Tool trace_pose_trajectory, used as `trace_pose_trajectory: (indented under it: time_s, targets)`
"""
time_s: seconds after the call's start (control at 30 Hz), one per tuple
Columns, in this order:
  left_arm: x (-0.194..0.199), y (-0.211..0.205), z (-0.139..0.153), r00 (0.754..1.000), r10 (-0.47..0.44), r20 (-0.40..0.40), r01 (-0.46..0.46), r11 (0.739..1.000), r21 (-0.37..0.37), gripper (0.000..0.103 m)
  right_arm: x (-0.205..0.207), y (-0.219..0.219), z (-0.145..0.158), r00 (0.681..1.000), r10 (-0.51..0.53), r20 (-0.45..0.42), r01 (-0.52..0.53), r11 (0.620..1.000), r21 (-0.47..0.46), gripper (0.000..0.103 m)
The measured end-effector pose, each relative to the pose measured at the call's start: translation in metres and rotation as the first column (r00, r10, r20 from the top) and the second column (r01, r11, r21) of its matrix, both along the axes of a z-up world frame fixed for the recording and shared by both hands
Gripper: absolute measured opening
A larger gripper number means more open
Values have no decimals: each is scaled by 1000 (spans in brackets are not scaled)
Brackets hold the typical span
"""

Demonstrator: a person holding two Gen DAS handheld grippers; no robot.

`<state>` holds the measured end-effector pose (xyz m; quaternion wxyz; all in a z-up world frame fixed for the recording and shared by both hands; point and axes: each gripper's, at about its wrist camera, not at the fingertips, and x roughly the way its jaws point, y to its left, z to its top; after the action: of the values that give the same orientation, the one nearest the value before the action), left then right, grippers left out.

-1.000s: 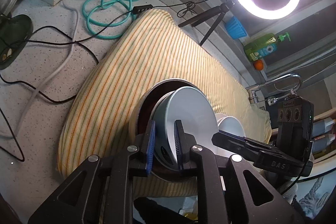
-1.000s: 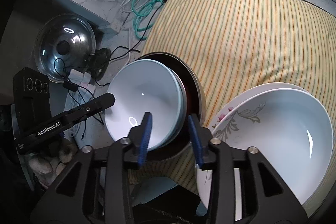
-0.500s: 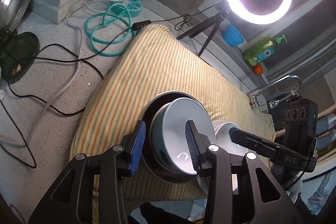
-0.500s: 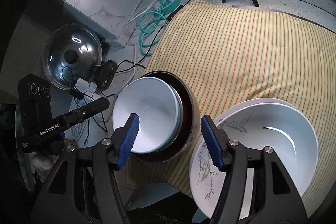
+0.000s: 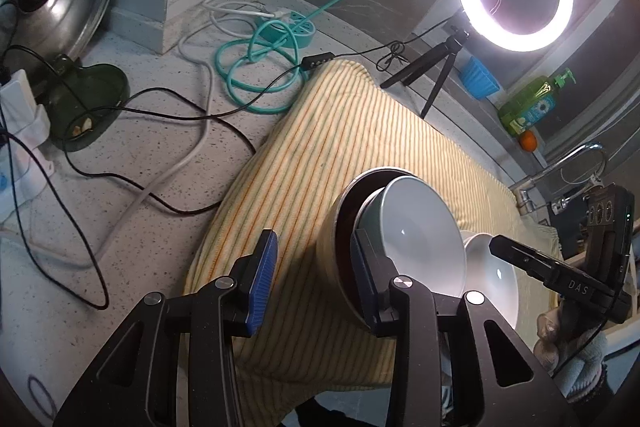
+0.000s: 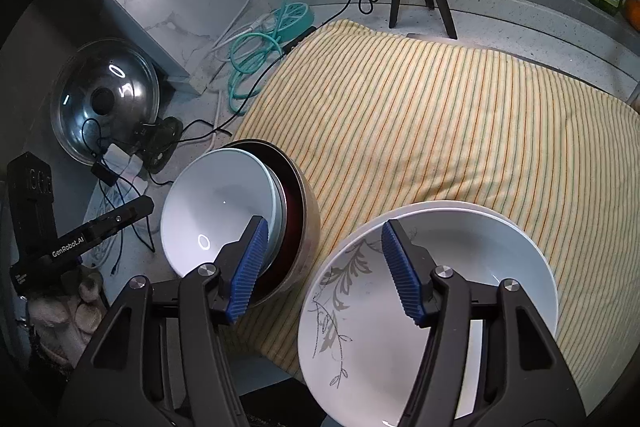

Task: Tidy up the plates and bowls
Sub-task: 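Grasp the rim of the steel bowl stack with the left gripper, then carry the bowl stack onto the floral plate stack and lower it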

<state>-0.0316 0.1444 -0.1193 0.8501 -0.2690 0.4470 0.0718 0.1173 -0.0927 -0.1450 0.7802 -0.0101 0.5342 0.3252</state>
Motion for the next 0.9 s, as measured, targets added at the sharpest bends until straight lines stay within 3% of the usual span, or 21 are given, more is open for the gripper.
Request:
trace_pose_trajectory:
  time_s: [0.23,0.4,0.53,0.73,0.9]
  targets:
    - [4,-7,-11,1000,-12,-21,11,999,-32,18,0,6,-17,999,4,-54,-4,1000,-1,41]
    - [4,-9,-15,999,-18,-30,17,999,-44,16,3,7,-21,997,8,-77,-7,1000,14,39]
    - [6,-9,-19,999,-20,-41,17,999,-50,16,4,10,-27,994,15,-106,-12,1000,22,30]
    - [8,-9,-19,999,-21,-42,19,998,-55,14,4,15,-35,990,19,-141,-13,999,39,26]
    - [11,-7,-26,998,-27,-53,22,994,-106,12,7,19,-39,987,20,-161,-14,999,38,21]
